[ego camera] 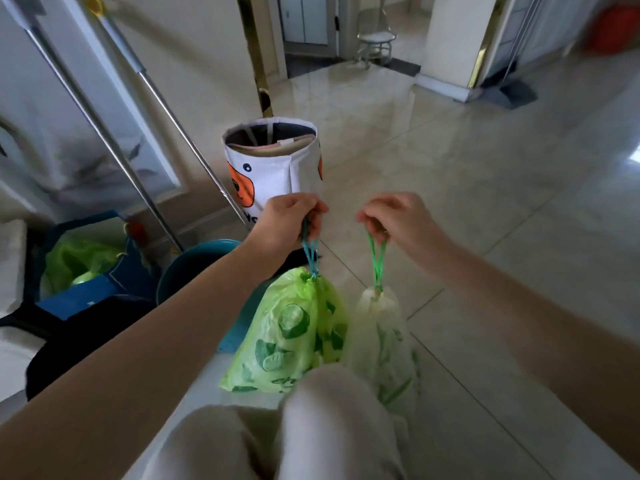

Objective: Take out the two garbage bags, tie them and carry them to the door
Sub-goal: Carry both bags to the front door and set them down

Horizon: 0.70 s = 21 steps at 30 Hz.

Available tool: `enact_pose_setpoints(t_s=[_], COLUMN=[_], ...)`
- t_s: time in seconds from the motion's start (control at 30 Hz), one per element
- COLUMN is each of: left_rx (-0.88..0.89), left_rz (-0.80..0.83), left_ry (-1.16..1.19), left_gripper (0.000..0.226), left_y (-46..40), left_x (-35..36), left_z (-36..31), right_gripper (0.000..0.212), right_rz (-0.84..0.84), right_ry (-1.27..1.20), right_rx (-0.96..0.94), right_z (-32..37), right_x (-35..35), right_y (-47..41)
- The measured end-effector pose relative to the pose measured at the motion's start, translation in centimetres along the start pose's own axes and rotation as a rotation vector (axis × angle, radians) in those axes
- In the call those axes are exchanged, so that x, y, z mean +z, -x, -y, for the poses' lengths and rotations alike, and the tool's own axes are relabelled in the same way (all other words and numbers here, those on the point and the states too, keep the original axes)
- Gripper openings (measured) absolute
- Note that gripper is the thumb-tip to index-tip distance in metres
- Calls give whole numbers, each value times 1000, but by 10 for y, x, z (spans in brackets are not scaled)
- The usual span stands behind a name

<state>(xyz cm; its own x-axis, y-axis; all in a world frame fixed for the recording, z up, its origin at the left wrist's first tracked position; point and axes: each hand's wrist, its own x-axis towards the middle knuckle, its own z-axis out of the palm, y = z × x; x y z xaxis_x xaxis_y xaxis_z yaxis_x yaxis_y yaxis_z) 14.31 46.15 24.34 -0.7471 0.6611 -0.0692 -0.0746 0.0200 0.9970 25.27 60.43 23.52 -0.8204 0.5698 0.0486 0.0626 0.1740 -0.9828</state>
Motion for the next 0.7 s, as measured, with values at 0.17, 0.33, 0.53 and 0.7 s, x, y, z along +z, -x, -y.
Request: enact_pose_setpoints(t_s=[0.17, 0.33, 0.53, 0.7], left_rx=[-6, -86, -146, -30], left_rz=[125, 172, 188, 265], left_ry=[-143, -115, -113, -339], left_gripper=[34, 33, 33, 36], left_y=[-85, -138, -163, -172], left_x=[33, 58, 95, 132], left_z=[4, -5, -63, -160], right_gripper=[20, 28, 24, 23], right_rz=[-169, -16, -9, -114], right_ry=[321, 43, 272, 170], right_rx=[107, 727, 707, 777], right_z=[-23, -11, 51, 157], right_x=[-29, -62, -107, -156], right_y=[-63, -121, -123, -116])
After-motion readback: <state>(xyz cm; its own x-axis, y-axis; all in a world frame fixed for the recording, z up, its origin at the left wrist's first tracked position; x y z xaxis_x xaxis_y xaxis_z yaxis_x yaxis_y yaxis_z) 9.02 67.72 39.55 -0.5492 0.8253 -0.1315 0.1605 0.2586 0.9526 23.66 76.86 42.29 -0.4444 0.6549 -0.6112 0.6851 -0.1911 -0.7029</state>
